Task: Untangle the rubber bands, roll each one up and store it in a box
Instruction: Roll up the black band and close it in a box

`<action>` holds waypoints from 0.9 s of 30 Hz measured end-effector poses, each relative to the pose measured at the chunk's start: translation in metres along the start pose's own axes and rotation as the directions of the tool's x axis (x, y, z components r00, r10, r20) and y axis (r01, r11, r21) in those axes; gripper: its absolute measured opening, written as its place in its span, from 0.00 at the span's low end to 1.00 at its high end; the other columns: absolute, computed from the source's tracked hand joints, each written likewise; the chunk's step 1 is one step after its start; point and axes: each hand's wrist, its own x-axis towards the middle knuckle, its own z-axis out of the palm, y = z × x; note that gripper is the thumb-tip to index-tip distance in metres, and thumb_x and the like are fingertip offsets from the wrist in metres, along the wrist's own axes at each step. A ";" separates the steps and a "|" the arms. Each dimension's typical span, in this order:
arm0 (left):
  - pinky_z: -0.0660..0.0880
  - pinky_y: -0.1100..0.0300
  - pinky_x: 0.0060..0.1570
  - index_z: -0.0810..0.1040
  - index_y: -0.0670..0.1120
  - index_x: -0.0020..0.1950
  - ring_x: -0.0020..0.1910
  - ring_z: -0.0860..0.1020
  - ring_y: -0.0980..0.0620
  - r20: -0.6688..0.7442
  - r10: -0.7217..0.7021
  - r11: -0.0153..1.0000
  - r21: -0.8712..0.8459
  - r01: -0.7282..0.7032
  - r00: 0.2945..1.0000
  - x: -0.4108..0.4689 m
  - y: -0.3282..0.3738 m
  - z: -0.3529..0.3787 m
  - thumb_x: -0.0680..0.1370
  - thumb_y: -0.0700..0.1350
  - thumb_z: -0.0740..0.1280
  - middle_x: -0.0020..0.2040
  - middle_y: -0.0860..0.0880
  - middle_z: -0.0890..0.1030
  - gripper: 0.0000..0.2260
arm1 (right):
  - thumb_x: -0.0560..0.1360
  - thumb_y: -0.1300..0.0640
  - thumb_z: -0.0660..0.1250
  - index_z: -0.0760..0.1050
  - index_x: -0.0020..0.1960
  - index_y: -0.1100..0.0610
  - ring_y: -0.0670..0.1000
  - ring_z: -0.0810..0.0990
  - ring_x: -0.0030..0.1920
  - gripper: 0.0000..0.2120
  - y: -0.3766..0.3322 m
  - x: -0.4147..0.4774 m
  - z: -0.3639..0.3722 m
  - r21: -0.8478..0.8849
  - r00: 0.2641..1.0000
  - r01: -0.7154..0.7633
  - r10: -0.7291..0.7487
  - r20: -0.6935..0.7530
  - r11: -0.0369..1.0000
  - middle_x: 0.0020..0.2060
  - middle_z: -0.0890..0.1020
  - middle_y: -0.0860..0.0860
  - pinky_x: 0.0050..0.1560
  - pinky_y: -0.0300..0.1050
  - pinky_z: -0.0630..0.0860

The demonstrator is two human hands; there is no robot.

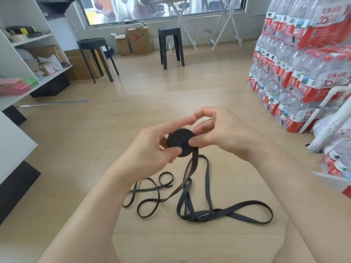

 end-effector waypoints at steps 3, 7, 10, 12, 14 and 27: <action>0.81 0.56 0.48 0.76 0.60 0.62 0.45 0.83 0.44 0.153 -0.083 0.971 -0.210 0.114 0.985 -0.003 0.002 -0.005 0.68 0.32 0.75 0.49 0.48 0.85 0.31 | 0.66 0.70 0.75 0.75 0.52 0.58 0.56 0.85 0.42 0.18 0.003 -0.001 -0.005 0.113 0.989 -0.083 0.068 0.131 0.990 0.44 0.85 0.62 0.47 0.51 0.82; 0.81 0.57 0.47 0.77 0.49 0.62 0.47 0.84 0.44 0.172 -0.068 0.918 -0.376 0.129 0.983 -0.005 0.006 -0.012 0.60 0.35 0.77 0.51 0.46 0.84 0.31 | 0.62 0.63 0.76 0.78 0.50 0.60 0.54 0.83 0.41 0.17 0.008 0.001 -0.002 0.300 0.978 -0.131 0.073 0.197 0.945 0.42 0.84 0.60 0.47 0.49 0.79; 0.80 0.58 0.47 0.77 0.48 0.63 0.49 0.83 0.48 0.186 -0.045 0.920 -0.374 0.113 0.982 -0.006 0.006 -0.014 0.59 0.35 0.76 0.52 0.46 0.84 0.32 | 0.62 0.64 0.77 0.78 0.50 0.59 0.54 0.82 0.42 0.18 0.009 0.003 0.001 0.330 0.978 -0.145 0.085 0.192 0.933 0.43 0.83 0.60 0.47 0.49 0.77; 0.80 0.58 0.48 0.77 0.48 0.62 0.51 0.83 0.49 0.183 -0.030 0.930 -0.355 0.095 0.983 -0.006 0.006 -0.017 0.58 0.36 0.77 0.52 0.46 0.84 0.32 | 0.62 0.64 0.77 0.78 0.49 0.58 0.54 0.82 0.40 0.18 0.010 0.003 0.002 0.359 0.977 -0.154 0.089 0.193 0.921 0.41 0.83 0.59 0.45 0.47 0.77; 0.80 0.59 0.46 0.80 0.51 0.58 0.48 0.83 0.49 0.137 -0.029 0.953 -0.293 0.069 0.990 -0.006 0.006 -0.017 0.57 0.41 0.79 0.50 0.47 0.84 0.30 | 0.62 0.62 0.76 0.78 0.49 0.58 0.54 0.81 0.42 0.17 0.012 0.002 0.005 0.371 0.978 -0.158 0.092 0.189 0.915 0.41 0.83 0.58 0.46 0.48 0.76; 0.78 0.57 0.39 0.82 0.52 0.41 0.34 0.80 0.57 -0.078 -0.059 0.988 0.137 0.069 0.995 -0.003 0.006 0.001 0.55 0.61 0.77 0.33 0.53 0.83 0.20 | 0.67 0.39 0.68 0.83 0.46 0.56 0.52 0.85 0.46 0.21 0.004 -0.006 0.011 -0.010 0.921 -0.187 0.179 0.347 0.982 0.38 0.85 0.51 0.58 0.50 0.78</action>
